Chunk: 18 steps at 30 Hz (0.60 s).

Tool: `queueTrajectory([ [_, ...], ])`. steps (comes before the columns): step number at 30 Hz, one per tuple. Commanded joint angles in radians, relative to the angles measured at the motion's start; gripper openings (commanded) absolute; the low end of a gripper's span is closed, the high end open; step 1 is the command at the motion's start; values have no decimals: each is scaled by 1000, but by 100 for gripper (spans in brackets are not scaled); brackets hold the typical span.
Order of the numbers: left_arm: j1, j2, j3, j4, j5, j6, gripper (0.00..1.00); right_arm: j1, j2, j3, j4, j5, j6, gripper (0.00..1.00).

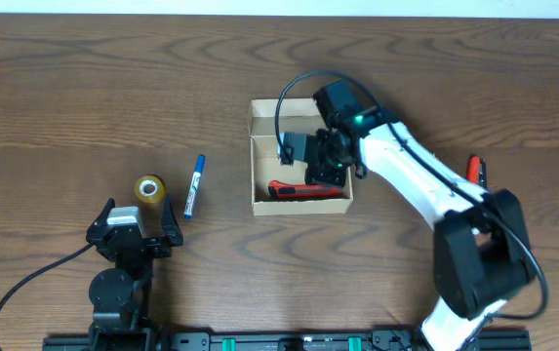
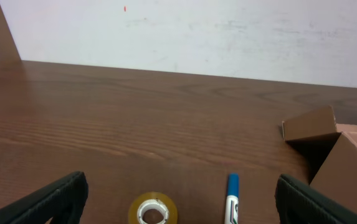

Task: Pack container
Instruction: 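Move the right gripper back over the correction tape dispenser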

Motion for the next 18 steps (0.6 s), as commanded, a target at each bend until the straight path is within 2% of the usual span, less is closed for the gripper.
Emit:
queueTrajectory([
  [1, -2, 1, -20, -37, -25, -7, 95, -27, -95, 43, -4, 14, 97, 46],
  [2, -2, 1, -20, -37, -25, -7, 95, -35, -116, 45, -3, 24, 150, 52],
  [4, -2, 1, -20, -37, -25, -7, 95, -60, -159, 45, -2, 46, 280, 57],
  [6, -2, 1, -20, -37, -25, -7, 95, -96, -209, 45, -1, 97, 437, 72],
  [10, -2, 1, -20, -37, -24, -8, 95, -218, -320, 45, 5, 213, 673, 83],
  [12, -2, 1, -20, -37, -24, -8, 95, -297, -357, 45, 14, 279, 810, 93],
  [15, -2, 1, -20, -37, -24, -8, 95, -452, -374, 48, -55, 285, 943, 96],
  [18, -2, 1, -20, -37, -23, -8, 95, -521, -363, 48, -129, 283, 945, 99],
])
